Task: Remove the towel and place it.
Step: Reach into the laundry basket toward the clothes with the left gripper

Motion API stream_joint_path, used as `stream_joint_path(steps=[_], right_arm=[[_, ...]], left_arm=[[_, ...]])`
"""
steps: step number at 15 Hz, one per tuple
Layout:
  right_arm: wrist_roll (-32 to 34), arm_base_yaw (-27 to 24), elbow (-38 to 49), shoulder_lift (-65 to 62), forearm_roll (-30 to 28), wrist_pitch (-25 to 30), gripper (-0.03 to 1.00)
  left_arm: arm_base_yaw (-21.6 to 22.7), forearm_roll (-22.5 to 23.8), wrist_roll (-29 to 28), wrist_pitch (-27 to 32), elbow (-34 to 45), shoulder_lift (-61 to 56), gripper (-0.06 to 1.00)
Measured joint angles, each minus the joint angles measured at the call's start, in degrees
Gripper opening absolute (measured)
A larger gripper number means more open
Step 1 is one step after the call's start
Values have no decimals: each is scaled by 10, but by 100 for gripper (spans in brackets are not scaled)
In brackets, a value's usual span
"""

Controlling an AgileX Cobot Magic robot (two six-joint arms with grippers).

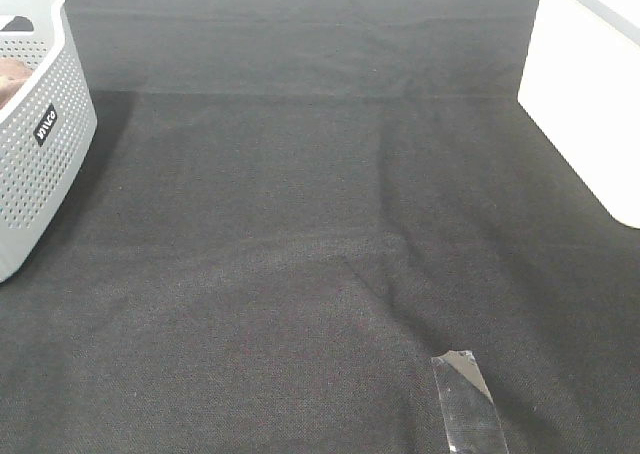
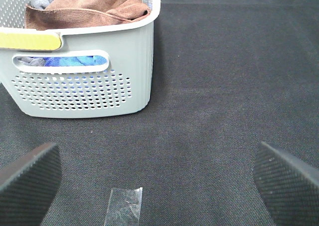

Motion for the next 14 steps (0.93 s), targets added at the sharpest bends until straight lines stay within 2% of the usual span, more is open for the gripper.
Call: stream_joint_path(steps=[14], right_arm=[[0, 0, 0, 0, 0, 0, 73]], left_arm=[[0, 0, 0, 0, 0, 0, 99]])
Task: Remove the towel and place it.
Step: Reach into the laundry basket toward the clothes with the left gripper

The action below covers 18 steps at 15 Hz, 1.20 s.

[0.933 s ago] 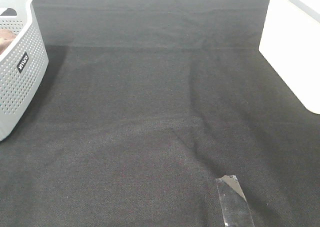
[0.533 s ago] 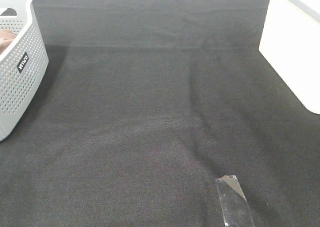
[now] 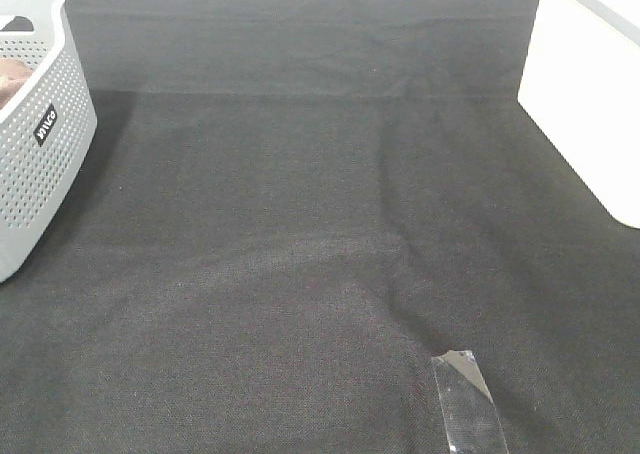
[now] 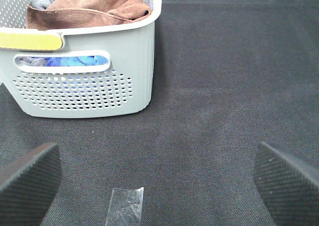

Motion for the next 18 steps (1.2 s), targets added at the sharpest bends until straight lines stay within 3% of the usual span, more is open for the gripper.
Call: stream_joint_path(steps=[18], right_arm=[[0, 0, 0, 0, 0, 0, 73]], left_arm=[[0, 0, 0, 0, 0, 0, 99]])
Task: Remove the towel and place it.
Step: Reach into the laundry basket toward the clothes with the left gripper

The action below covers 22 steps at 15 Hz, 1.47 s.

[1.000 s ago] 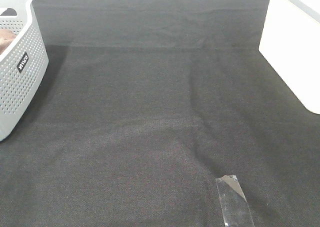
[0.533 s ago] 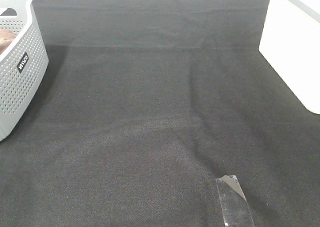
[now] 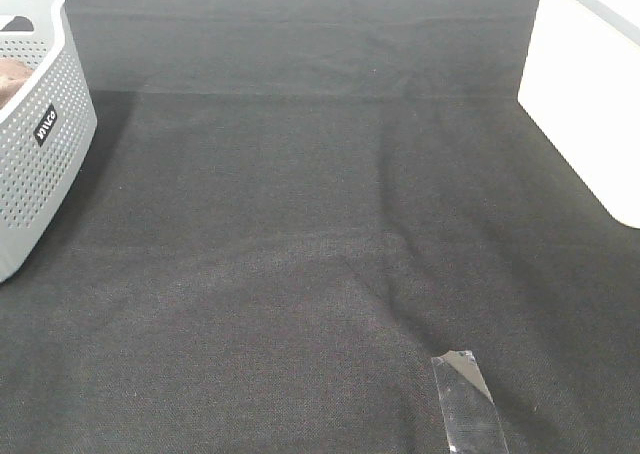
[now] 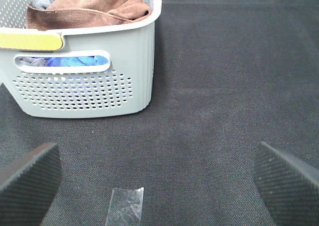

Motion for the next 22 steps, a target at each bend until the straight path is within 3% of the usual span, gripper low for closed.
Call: stream_joint_path(steps=[18, 20, 22], right_arm=[[0, 0, 0, 0, 0, 0, 73], [0, 0, 0, 0, 0, 0, 73], [0, 0, 0, 0, 0, 0, 73]], left_arm=[[0, 0, 0, 0, 0, 0, 99], [0, 0, 31, 2, -14, 2, 99], [0, 13, 116, 14, -86, 54, 99]])
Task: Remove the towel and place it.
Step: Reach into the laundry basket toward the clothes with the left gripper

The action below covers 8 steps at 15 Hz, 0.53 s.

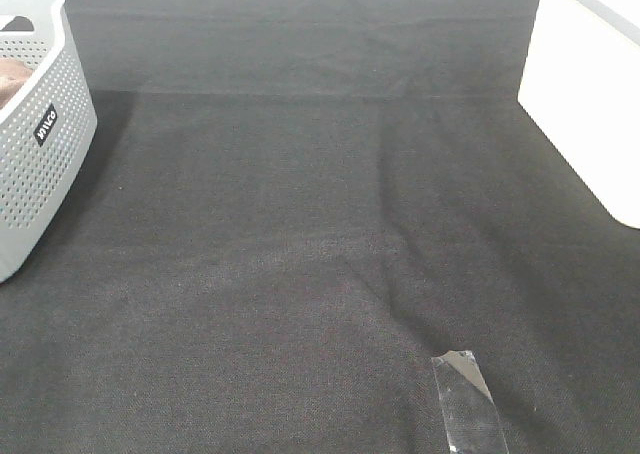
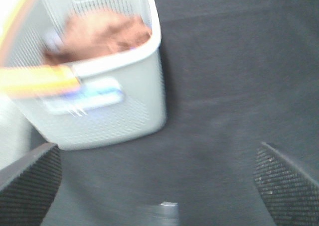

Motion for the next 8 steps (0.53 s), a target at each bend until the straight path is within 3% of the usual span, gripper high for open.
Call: stream_joint_path(steps=[2, 3, 6, 8], right_arm=[[0, 0, 0, 0, 0, 0, 73], [0, 0, 0, 0, 0, 0, 73], [0, 0, 0, 0, 0, 0, 73], [0, 0, 0, 0, 0, 0, 73]], left_arm=[[0, 19, 135, 40, -92, 113, 99], [0, 19, 135, 40, -92, 113, 99], [-2, 51, 345, 83, -205, 288, 99], [-3, 104, 404, 84, -259, 403, 99]])
